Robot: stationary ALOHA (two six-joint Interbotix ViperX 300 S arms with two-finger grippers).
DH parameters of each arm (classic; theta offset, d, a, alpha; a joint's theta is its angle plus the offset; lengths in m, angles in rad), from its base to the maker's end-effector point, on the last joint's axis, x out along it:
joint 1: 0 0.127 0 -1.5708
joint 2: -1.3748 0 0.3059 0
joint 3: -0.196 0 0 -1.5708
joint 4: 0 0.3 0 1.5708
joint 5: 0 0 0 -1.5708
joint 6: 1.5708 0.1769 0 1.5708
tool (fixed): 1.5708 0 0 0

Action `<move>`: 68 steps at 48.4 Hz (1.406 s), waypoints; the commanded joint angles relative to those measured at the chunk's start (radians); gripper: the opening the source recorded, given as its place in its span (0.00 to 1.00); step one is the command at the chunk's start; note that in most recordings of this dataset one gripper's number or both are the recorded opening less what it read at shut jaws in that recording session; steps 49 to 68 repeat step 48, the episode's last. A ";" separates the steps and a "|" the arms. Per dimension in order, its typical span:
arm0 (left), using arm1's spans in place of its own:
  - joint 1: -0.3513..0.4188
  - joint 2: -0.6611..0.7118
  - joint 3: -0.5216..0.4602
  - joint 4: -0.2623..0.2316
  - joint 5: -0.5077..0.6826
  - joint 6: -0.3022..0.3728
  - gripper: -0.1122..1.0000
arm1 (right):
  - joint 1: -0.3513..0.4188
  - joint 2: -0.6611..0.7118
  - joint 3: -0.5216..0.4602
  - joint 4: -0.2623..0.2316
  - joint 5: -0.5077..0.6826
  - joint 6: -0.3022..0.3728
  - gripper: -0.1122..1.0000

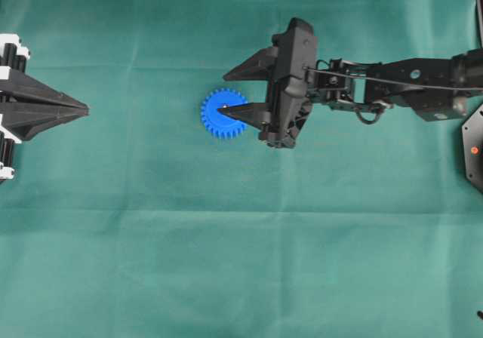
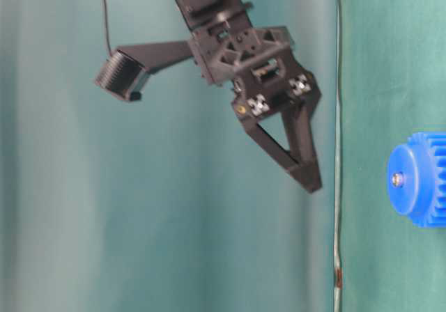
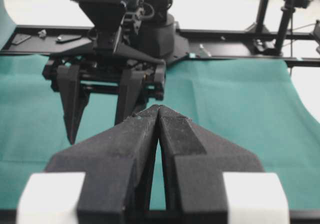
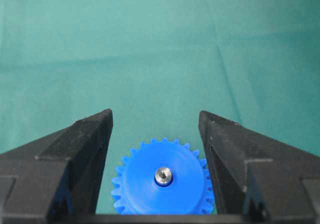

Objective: Insert the shaft placed at a random location into the center hole of the medium gear at another random location.

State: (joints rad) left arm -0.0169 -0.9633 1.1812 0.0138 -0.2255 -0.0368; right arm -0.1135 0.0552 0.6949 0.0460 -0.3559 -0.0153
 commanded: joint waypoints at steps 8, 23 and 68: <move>-0.002 0.005 -0.025 0.003 -0.006 0.000 0.10 | 0.012 -0.097 0.060 -0.002 0.003 -0.003 0.73; -0.002 0.003 -0.025 0.003 -0.006 0.000 0.10 | 0.015 -0.218 0.184 0.005 0.005 0.002 0.73; -0.002 0.003 -0.025 0.002 -0.008 0.000 0.10 | 0.015 -0.362 0.311 0.008 0.020 0.003 0.73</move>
